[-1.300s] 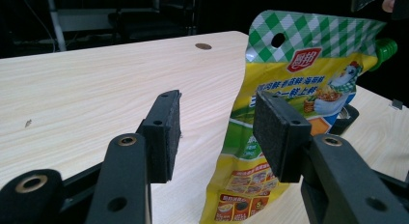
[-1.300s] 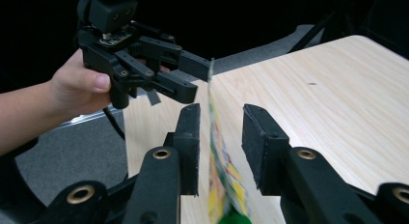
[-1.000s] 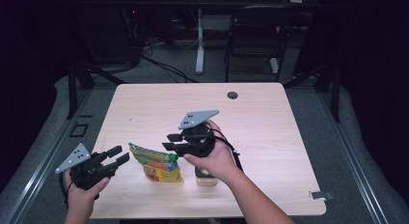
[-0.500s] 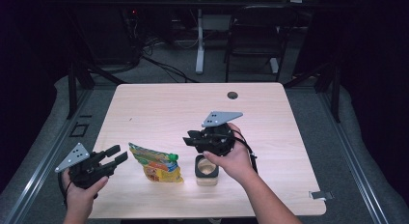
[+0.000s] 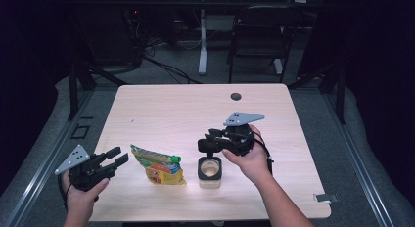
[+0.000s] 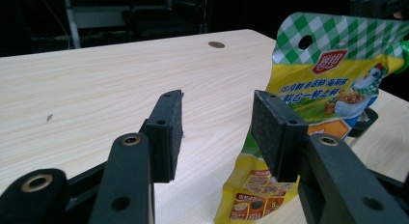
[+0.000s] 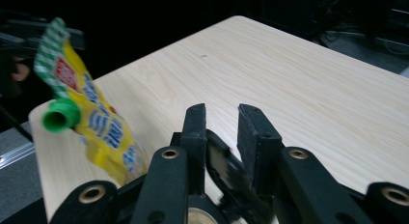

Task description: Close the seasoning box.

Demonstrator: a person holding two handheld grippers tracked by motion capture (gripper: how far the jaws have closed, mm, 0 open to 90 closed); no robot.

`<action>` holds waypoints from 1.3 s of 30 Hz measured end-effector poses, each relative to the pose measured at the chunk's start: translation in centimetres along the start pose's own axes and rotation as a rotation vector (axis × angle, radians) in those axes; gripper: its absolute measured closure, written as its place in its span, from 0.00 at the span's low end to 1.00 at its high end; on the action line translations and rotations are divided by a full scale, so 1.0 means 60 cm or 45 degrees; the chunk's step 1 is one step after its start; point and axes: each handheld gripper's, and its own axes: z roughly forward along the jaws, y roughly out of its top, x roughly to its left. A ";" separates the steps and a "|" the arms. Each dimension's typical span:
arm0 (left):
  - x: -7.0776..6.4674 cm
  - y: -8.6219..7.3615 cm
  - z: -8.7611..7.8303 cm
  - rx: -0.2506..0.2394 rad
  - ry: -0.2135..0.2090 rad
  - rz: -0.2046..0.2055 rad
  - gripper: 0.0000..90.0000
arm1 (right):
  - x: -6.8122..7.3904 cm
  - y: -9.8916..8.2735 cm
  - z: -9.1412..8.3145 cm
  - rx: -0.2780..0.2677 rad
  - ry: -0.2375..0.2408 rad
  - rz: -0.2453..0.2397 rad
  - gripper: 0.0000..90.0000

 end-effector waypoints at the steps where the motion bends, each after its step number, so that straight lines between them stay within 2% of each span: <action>1: 0.000 0.001 0.000 0.002 0.002 0.002 0.61 | -0.005 -0.002 -0.001 0.004 -0.008 0.007 0.81; 9: -0.010 0.010 -0.009 -0.001 -0.007 0.006 0.64 | -0.030 -0.018 -0.006 -0.004 -0.034 0.066 0.79; 14: -0.028 0.016 -0.010 0.024 -0.025 0.027 0.67 | -0.037 -0.027 -0.004 -0.006 -0.012 0.079 0.77; 15: -0.033 0.016 -0.009 0.018 -0.035 0.018 0.68 | -0.038 -0.029 -0.004 -0.007 -0.006 0.082 0.77; 19: -0.051 0.016 -0.010 0.052 -0.038 0.051 0.73 | -0.041 -0.036 -0.003 -0.021 0.028 0.095 0.76; 25: -0.081 0.020 -0.013 0.046 -0.056 0.075 0.81 | -0.040 -0.044 -0.001 -0.044 0.061 0.095 0.76; 29: -0.100 0.011 -0.003 0.045 -0.072 0.081 0.84 | -0.038 -0.044 0.002 -0.039 0.090 0.097 0.76; 32: -0.113 0.001 0.007 0.057 -0.091 0.082 0.87 | -0.038 -0.044 0.002 -0.033 0.084 0.088 0.76; 36: -0.126 -0.006 0.021 0.095 -0.122 0.113 0.88 | -0.036 -0.044 0.002 -0.028 0.073 0.077 0.76; 39: -0.133 -0.009 0.026 0.079 -0.136 0.119 0.89 | -0.035 -0.043 0.003 -0.031 0.068 0.075 0.77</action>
